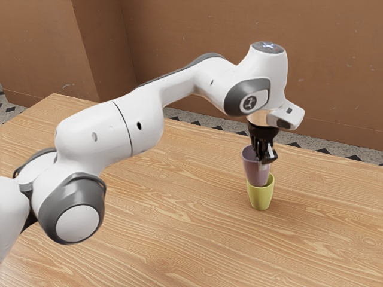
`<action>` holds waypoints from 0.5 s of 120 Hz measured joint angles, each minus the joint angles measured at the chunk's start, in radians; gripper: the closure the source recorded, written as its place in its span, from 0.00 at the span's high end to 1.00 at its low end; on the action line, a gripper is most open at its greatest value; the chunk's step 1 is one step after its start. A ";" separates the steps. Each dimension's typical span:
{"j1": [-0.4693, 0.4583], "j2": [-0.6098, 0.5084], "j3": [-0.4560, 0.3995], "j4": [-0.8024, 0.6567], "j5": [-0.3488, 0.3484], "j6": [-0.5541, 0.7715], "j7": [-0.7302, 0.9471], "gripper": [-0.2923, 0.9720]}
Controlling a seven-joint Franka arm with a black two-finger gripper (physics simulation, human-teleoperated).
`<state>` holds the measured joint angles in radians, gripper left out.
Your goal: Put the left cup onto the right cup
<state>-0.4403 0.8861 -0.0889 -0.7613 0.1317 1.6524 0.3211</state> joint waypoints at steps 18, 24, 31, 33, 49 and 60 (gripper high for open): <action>0.001 0.006 -0.001 0.000 0.000 0.000 -0.002 0.15; 0.002 0.008 -0.002 0.000 0.000 0.000 -0.003 0.15; 0.002 0.011 -0.002 0.000 0.000 0.000 -0.003 0.15; 0.002 0.011 -0.002 0.000 -0.001 0.000 -0.003 0.15; 0.002 0.012 -0.002 0.000 -0.003 0.000 -0.005 0.21; 0.002 0.011 -0.002 -0.001 -0.005 -0.002 -0.007 0.36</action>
<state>-0.4387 0.8973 -0.0905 -0.7625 0.1264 1.6505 0.3145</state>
